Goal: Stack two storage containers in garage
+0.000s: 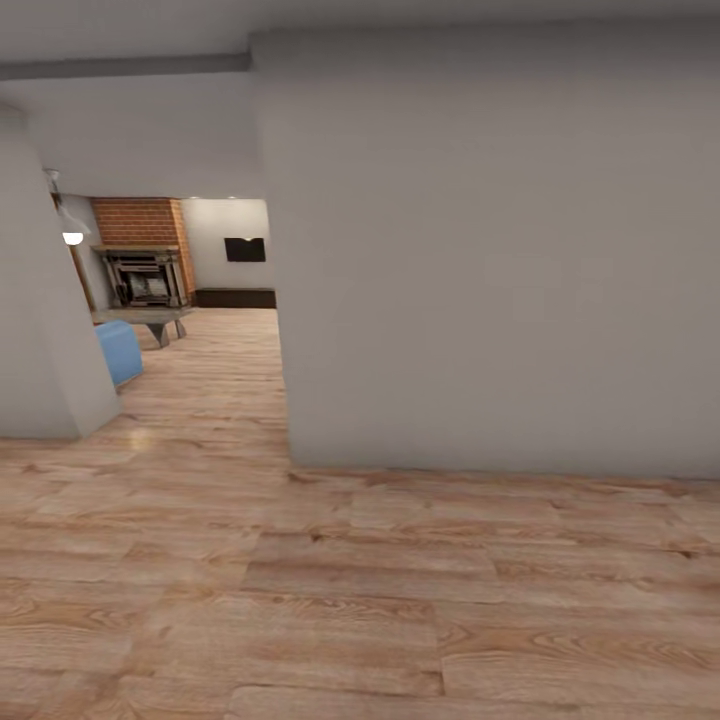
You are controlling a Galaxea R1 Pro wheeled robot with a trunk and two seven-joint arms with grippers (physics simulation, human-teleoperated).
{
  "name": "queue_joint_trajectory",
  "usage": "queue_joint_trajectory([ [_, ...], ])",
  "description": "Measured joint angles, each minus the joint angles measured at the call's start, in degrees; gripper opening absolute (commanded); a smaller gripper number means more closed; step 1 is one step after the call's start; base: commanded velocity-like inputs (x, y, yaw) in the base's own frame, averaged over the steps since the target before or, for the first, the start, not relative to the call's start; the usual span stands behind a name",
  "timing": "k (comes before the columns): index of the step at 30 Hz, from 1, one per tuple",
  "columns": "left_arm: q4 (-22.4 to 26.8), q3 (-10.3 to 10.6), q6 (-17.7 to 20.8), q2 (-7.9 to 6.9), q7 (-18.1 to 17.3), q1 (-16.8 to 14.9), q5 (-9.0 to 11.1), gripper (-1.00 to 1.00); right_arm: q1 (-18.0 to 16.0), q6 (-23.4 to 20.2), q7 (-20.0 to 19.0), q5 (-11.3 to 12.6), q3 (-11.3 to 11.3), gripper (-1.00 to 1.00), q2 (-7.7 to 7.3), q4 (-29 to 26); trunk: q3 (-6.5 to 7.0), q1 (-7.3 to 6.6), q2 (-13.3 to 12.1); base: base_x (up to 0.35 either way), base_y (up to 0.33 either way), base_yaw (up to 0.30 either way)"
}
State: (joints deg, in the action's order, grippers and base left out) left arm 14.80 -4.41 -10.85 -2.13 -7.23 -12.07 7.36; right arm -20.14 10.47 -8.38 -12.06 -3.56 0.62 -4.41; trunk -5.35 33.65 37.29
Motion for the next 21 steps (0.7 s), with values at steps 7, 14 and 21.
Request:
queue_joint_trajectory([
  [7, 0.01, 0.0, 0.0, 0.0, 0.0, 0.0, 0.0, 1.0, 0.0, 0.0, 0.0, 0.0, 0.0, 1.0, 0.0, 0.0, 0.0, 0.0, 0.0, 0.326, 0.0, 0.25],
  [14, -0.01, 0.0, 0.0, 0.0, 0.0, 0.0, 0.0, 1.0, 0.0, 0.0, 0.0, 0.0, 0.0, 1.0, 0.0, 0.01, 0.0, 0.0, 0.0, 0.326, 0.0, 0.252],
  [21, 0.0, 0.0, 0.0, 0.0, 0.0, 0.0, 0.0, 1.0, 0.0, 0.0, 0.0, 0.0, 0.0, 1.0, 0.01, 0.01, 0.0, 0.0, 0.0, 0.326, 0.0, 0.252],
])
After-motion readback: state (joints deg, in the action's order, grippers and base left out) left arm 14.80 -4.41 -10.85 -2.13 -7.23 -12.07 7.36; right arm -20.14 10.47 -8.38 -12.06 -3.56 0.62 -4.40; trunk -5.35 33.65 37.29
